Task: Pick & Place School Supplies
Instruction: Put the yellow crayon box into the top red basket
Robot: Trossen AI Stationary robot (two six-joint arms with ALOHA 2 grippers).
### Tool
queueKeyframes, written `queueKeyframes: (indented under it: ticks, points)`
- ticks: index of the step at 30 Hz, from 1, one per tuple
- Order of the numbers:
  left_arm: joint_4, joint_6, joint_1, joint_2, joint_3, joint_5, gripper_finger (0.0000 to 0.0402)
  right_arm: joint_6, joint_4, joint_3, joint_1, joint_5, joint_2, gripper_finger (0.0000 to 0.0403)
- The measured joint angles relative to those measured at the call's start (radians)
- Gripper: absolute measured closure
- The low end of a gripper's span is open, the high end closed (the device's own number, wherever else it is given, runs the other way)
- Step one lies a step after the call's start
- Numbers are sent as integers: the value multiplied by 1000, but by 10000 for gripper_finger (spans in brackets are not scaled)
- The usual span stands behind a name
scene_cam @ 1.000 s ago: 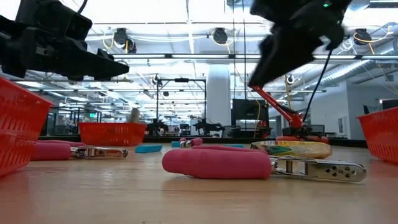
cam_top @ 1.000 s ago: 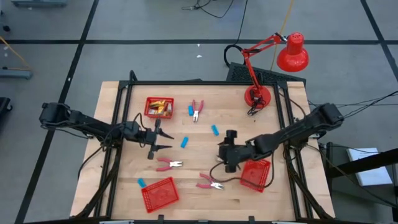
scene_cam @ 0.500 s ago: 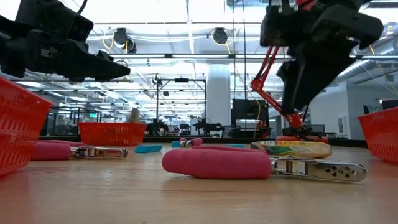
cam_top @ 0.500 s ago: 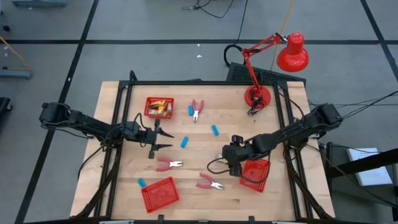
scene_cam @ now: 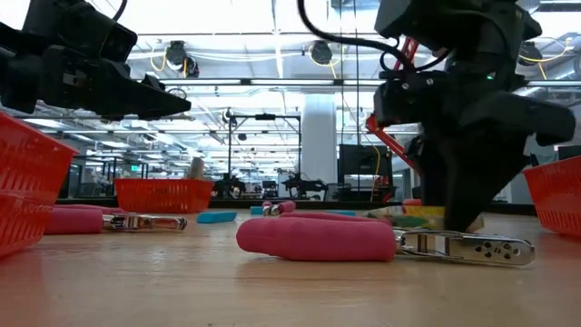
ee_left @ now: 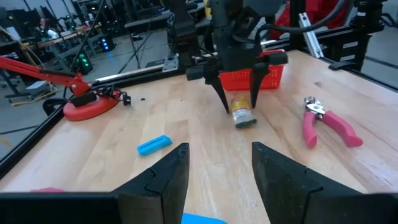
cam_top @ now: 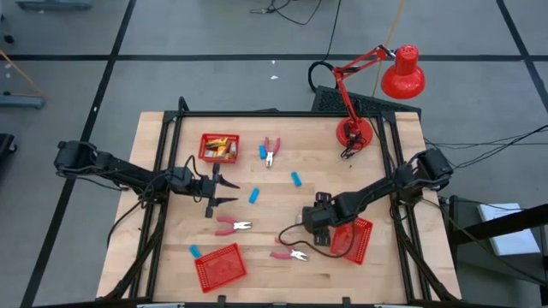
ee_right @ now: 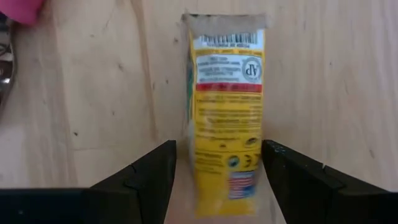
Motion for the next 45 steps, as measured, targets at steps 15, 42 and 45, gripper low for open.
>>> queueKeyframes:
  ticks: [15, 42, 45]
  points:
    - [-6, 0, 0, 0, 0, -26, 227, -22, 156, -1, -3, 52, 14, 375]
    - [129, 1, 1, 0, 0, -16, 227, -623, 1974, -249, -196, 137, 237, 375]
    - [176, -5, 2, 0, 0, 0, 227, -605, 1959, -158, -225, 71, 314, 375]
